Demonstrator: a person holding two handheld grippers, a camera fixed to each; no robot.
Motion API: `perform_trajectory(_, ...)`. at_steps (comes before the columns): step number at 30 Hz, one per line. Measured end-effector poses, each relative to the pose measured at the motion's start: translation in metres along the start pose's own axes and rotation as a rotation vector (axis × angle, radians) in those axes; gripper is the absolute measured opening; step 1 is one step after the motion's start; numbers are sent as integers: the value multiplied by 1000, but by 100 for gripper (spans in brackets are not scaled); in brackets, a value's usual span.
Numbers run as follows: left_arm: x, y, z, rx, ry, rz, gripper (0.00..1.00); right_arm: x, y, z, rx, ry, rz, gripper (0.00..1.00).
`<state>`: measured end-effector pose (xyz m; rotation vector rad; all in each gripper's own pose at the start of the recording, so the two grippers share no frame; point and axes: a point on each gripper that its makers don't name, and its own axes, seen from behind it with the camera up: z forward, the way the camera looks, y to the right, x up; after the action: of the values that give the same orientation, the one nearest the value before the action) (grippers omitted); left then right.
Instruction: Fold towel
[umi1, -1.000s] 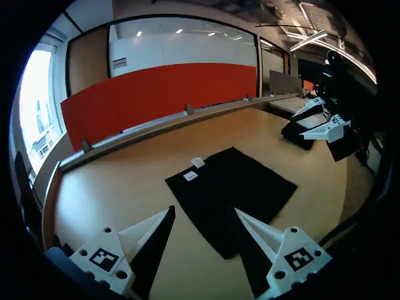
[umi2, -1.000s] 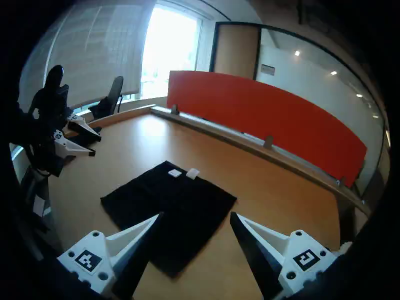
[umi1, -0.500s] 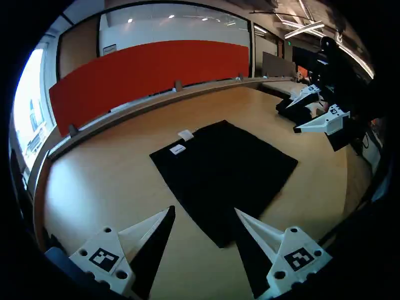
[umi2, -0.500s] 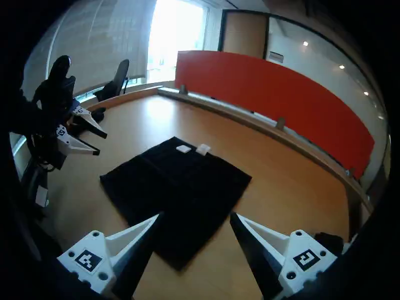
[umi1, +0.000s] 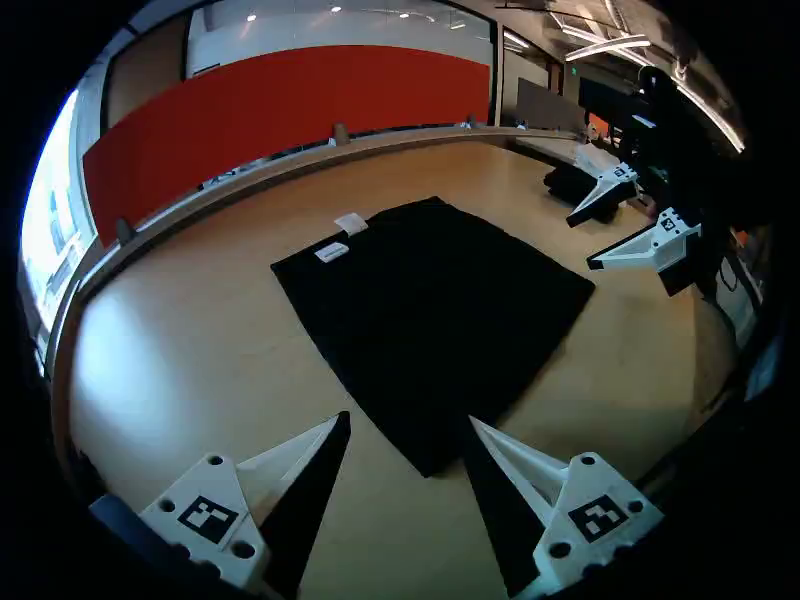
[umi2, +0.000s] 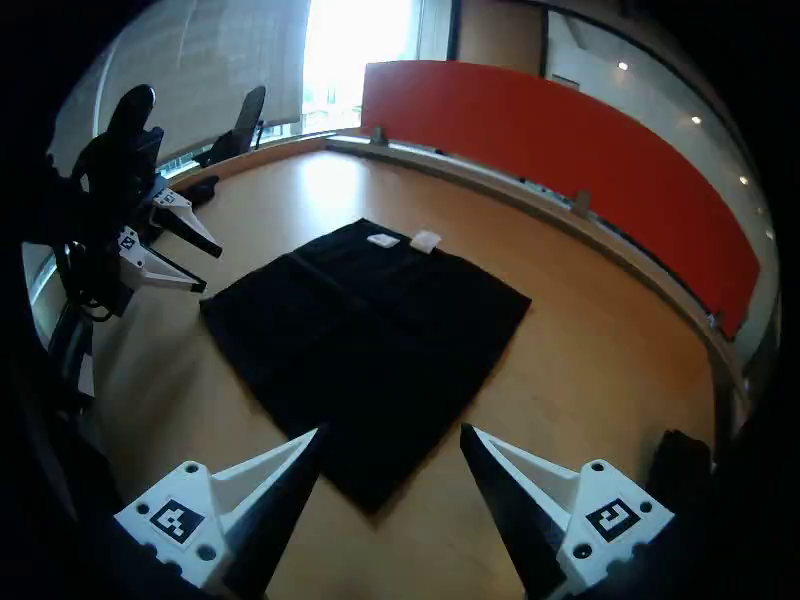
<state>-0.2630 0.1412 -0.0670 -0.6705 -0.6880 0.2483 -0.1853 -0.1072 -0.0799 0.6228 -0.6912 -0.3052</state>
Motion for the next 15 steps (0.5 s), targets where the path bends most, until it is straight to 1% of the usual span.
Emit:
perform_trajectory(7,-17,7,8,-18,-41,15,76,-21,-8,5,26,-45,4,100)
perform_trajectory(15,-31,15,13,-38,-80,24,76,-39,-13,7,47,-85,0,99)
